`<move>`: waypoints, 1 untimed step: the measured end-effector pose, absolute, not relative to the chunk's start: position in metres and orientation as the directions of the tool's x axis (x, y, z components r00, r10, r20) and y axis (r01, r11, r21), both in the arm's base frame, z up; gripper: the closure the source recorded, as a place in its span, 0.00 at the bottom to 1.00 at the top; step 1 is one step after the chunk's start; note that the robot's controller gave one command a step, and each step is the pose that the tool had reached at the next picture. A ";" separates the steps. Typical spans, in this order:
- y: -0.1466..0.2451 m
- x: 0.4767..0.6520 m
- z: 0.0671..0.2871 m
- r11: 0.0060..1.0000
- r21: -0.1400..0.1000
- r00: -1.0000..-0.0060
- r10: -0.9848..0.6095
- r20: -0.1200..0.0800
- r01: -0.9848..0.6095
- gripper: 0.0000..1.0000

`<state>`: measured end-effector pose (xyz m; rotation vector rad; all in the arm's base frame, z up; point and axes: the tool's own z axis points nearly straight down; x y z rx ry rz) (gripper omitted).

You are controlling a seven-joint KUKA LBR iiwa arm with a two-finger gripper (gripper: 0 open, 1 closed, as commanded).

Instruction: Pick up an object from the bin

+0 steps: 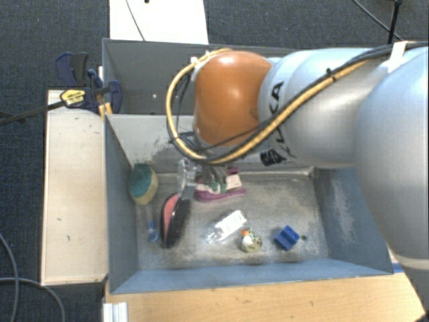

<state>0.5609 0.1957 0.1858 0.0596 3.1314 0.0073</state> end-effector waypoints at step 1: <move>0.175 0.566 0.138 0.991 0.000 -0.991 0.137 0.001 0.137 1.00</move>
Offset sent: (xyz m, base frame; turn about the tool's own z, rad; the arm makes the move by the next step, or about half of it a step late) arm 0.0047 -0.0201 -0.0465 0.1014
